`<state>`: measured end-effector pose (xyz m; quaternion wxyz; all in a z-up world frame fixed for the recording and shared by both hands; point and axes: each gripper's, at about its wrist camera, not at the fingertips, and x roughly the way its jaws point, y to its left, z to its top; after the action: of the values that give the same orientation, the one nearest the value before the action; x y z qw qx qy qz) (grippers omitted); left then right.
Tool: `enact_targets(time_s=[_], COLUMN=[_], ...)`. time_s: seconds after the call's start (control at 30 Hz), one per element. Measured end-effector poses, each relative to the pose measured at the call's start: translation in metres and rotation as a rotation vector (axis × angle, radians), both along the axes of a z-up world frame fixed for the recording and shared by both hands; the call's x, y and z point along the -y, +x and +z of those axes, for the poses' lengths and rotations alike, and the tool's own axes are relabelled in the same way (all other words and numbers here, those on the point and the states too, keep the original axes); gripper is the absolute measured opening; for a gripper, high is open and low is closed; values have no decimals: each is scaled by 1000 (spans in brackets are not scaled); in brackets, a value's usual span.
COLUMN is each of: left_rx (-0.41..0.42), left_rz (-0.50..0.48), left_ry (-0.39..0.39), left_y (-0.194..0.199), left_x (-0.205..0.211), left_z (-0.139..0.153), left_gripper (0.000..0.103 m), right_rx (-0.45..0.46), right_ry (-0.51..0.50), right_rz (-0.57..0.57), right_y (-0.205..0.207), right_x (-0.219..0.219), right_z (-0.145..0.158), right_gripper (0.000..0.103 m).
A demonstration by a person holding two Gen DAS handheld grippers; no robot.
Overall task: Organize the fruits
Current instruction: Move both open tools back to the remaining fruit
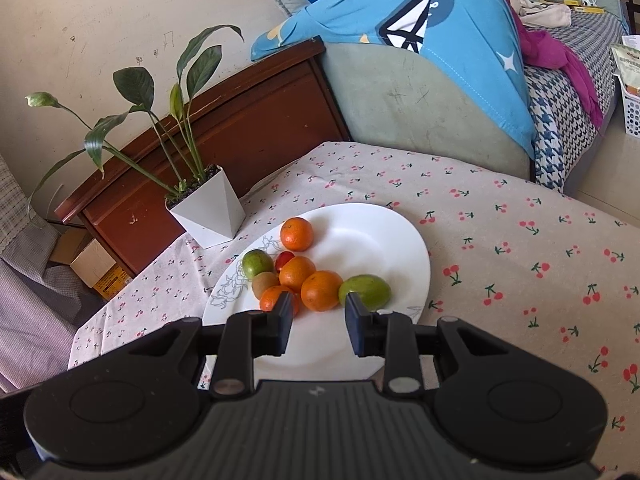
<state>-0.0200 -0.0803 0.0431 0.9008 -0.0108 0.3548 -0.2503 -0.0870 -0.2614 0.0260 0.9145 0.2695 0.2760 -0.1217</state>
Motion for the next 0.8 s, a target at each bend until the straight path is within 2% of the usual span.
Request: enact_targets(time_s=[0.57, 0.8], left_rx=[-11, -25], left_rz=[92, 150], left_ry=[79, 74], left_y=[-6, 7], left_x=[-50, -68], left_z=[18, 16], left_gripper=[40, 43], right_rx=[17, 28], right_ry=[-38, -76], right_rz=[158, 256], right_y=[6, 13], right_x=[-36, -57], right_z=[5, 3], right_gripper=[30, 30])
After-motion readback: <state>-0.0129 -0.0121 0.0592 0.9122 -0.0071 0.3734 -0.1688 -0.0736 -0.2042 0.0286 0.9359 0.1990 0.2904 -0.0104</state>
